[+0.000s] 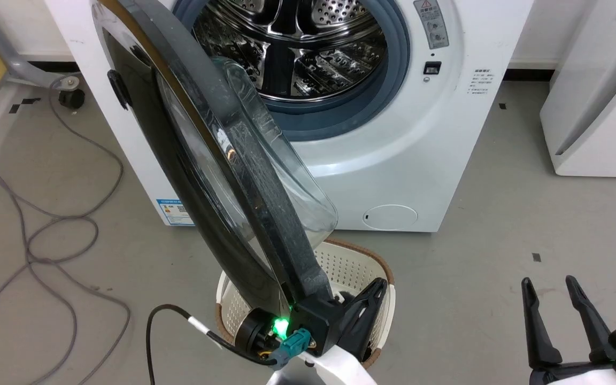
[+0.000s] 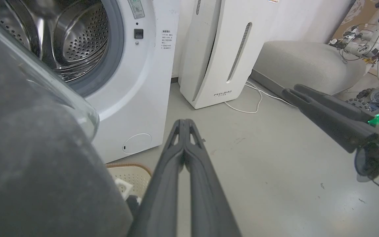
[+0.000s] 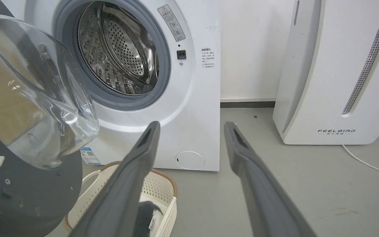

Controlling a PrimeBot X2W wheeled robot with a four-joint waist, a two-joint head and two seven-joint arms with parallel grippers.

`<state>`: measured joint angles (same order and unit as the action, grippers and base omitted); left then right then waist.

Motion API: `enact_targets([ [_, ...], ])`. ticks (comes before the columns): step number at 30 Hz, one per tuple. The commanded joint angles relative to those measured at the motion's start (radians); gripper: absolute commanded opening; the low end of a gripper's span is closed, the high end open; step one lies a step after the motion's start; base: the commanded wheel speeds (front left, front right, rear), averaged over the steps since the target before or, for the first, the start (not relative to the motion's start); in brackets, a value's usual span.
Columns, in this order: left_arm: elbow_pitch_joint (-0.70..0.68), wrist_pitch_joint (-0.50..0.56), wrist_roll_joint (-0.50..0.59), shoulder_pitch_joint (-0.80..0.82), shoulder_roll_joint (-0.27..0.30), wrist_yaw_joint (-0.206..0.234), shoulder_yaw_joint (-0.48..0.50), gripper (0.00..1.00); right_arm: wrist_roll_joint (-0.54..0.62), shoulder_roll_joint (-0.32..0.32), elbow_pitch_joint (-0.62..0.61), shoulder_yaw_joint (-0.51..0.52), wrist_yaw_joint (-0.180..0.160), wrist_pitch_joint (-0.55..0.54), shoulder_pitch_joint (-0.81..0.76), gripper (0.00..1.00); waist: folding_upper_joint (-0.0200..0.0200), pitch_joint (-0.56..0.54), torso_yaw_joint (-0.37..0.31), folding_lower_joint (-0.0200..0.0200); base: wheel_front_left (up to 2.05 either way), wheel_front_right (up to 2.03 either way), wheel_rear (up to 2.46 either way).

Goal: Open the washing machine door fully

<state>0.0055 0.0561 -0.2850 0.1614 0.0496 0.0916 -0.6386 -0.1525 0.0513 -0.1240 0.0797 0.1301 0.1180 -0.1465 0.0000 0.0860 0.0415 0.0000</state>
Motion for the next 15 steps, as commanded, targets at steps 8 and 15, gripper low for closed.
enact_targets([
  [8,-0.074,0.021,0.009,-0.052,0.042,0.048,0.013,0.00,-0.008,-0.001,0.012,-0.001,0.001,0.010,-0.001,1.00,0.0000,0.004,0.009,0.0000,0.00,0.00,0.00],
  [15,-0.150,0.047,0.007,-0.119,0.070,0.077,0.009,0.00,-0.013,-0.001,0.021,0.004,0.001,0.011,-0.014,1.00,0.0000,-0.026,0.032,0.0000,0.00,0.00,0.00],
])
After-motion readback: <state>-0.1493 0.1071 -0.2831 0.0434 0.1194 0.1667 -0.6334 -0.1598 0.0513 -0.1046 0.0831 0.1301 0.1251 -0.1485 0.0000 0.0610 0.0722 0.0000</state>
